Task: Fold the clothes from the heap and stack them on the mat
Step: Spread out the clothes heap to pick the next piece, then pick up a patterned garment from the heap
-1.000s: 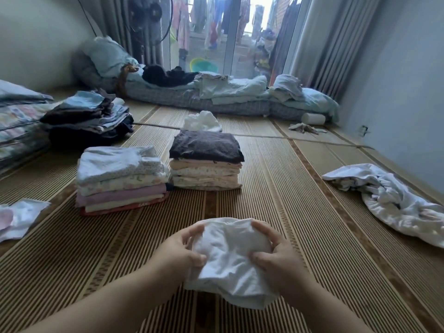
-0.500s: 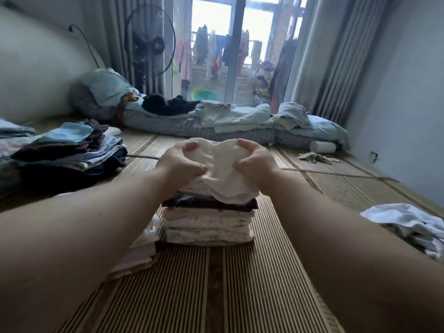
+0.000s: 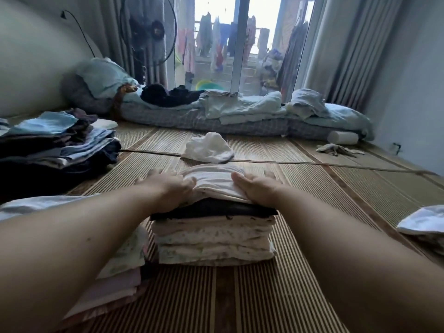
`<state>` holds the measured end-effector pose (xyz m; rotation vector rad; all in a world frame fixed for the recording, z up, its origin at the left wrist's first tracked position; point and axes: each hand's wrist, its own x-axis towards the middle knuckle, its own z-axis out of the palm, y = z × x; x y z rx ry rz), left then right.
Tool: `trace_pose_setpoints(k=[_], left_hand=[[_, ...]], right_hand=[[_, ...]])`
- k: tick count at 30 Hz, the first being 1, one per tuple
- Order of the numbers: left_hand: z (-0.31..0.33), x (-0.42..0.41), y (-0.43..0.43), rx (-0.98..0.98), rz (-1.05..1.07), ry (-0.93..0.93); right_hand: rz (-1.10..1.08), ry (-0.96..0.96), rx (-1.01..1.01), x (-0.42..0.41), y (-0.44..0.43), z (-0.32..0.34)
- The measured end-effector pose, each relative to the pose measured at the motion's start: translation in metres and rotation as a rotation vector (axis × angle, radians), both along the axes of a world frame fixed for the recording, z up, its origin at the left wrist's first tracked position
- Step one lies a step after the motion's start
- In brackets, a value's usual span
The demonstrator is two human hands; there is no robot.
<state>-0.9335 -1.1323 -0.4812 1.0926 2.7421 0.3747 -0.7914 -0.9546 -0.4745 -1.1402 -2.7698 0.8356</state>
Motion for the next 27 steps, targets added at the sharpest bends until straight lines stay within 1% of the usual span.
trace_pose_setpoints(k=[3, 4, 7, 8, 11, 15, 19, 21, 23, 27], left_hand=[[0.012, 0.004, -0.005, 0.037, -0.049, -0.075], [0.018, 0.006, -0.007, 0.029, -0.077, -0.062], [0.032, 0.017, -0.016, -0.097, -0.112, 0.101], [0.034, 0.023, -0.019, -0.118, -0.108, 0.129], [0.038, 0.056, -0.027, -0.053, -0.139, 0.160], [0.033, 0.137, -0.039, 0.050, -0.334, 0.137], [0.020, 0.241, -0.035, 0.081, -0.530, 0.137], [0.014, 0.288, -0.025, 0.111, -0.617, 0.139], [0.007, 0.336, -0.005, 0.142, -0.711, 0.138], [-0.011, 0.413, 0.050, 0.173, -0.832, 0.127]], right_hand=[[0.020, 0.000, 0.078, 0.014, -0.002, 0.004], [0.013, 0.006, 0.107, 0.020, -0.005, 0.006], [0.017, 0.009, 0.180, 0.042, -0.016, 0.012], [0.031, 0.008, 0.201, 0.051, -0.020, 0.013], [0.079, 0.054, 0.228, 0.085, -0.036, 0.018], [0.100, 0.179, 0.286, 0.154, -0.066, 0.019], [0.094, 0.216, 0.413, 0.247, -0.084, 0.010], [0.045, 0.230, 0.424, 0.294, -0.085, 0.003], [-0.056, 0.234, 0.412, 0.342, -0.075, -0.006], [-0.218, 0.143, 0.425, 0.410, -0.032, -0.018]])
